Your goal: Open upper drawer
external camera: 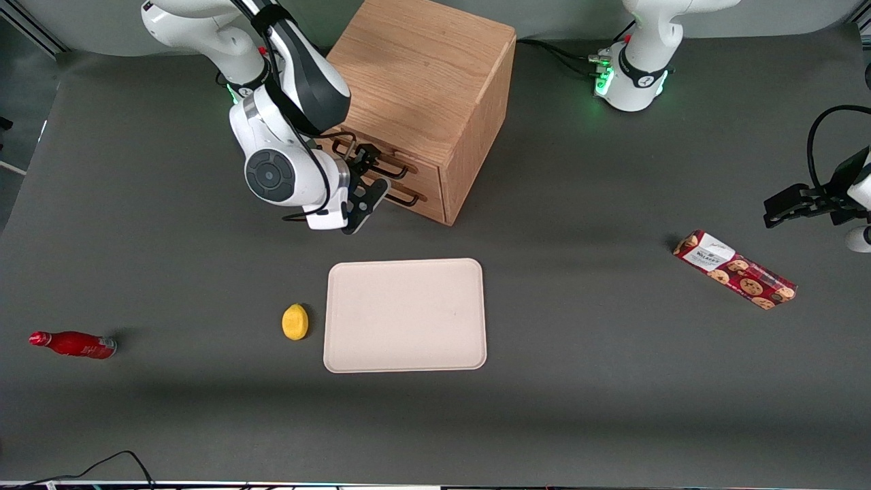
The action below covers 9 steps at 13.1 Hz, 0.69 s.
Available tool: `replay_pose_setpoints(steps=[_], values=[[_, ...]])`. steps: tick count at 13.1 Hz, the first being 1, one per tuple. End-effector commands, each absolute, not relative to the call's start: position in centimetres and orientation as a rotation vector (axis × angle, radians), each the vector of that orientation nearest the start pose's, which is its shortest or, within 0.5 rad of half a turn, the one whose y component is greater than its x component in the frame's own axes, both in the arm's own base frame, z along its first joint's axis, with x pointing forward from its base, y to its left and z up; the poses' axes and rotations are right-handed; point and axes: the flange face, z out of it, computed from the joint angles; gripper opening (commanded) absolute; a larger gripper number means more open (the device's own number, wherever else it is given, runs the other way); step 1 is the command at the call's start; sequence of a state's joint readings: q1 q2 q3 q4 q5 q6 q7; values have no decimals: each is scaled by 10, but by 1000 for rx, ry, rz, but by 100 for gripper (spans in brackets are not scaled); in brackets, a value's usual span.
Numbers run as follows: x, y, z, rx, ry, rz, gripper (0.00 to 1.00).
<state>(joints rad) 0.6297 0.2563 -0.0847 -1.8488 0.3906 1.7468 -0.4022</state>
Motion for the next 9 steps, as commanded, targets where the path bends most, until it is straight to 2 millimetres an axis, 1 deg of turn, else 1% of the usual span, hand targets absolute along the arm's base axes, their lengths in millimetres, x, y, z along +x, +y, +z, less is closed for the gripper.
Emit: replay_pose_setpoints(steps=[1,4,5,7,9], values=[[481,334,360,-2532,-1122,495,100],[487,332,361,-2545,-1136,487,100],[494,325,363,-2554,-1124,475,100],[503,318,367,-2552,-1171,449,100],[512,308,370,-2557,-1162,431,100]])
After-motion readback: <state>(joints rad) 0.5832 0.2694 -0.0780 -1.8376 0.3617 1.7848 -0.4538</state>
